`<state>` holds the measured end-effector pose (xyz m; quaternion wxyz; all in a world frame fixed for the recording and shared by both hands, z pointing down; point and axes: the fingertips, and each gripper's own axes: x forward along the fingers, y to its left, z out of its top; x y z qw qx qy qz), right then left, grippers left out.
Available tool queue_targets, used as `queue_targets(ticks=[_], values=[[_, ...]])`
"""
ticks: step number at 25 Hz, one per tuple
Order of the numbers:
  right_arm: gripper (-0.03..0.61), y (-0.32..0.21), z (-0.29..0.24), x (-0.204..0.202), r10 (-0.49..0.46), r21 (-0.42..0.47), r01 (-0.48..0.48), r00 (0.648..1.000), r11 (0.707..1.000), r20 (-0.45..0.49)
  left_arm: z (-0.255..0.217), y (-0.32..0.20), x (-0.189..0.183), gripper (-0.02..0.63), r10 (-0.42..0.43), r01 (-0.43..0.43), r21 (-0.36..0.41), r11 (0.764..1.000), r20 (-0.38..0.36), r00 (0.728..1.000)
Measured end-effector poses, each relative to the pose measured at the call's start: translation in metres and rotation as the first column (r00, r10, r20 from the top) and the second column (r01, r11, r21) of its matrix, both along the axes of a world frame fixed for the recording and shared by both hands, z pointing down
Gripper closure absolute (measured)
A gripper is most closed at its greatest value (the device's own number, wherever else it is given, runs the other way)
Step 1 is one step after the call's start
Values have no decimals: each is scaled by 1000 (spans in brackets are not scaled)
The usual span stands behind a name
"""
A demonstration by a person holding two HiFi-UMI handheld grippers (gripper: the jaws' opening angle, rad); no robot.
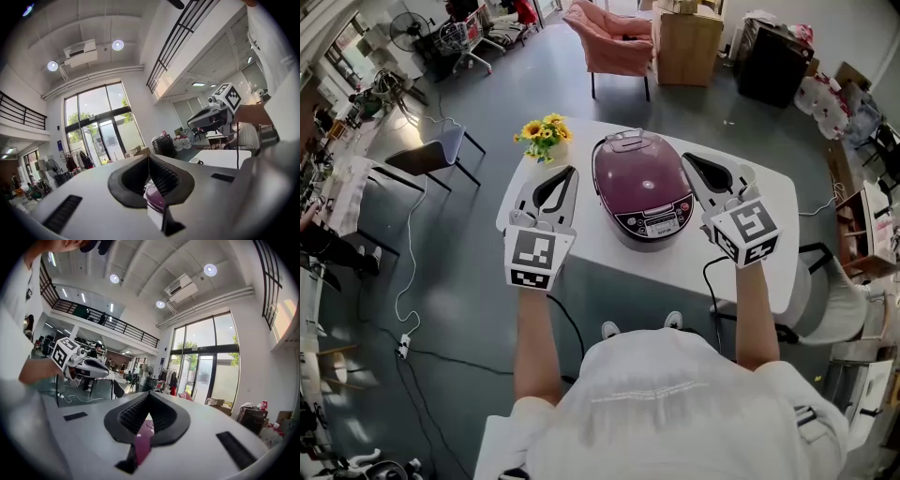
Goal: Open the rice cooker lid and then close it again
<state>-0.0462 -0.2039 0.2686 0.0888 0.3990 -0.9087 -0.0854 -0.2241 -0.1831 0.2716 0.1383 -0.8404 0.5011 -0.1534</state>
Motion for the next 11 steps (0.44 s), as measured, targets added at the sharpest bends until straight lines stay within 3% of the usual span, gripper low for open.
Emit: queue_targets(ticks=[11], values=[[553,4,10,5,-7,-7,7,1000,1000,-11,4,3,7,597,0,0,4,1000,19,1000]])
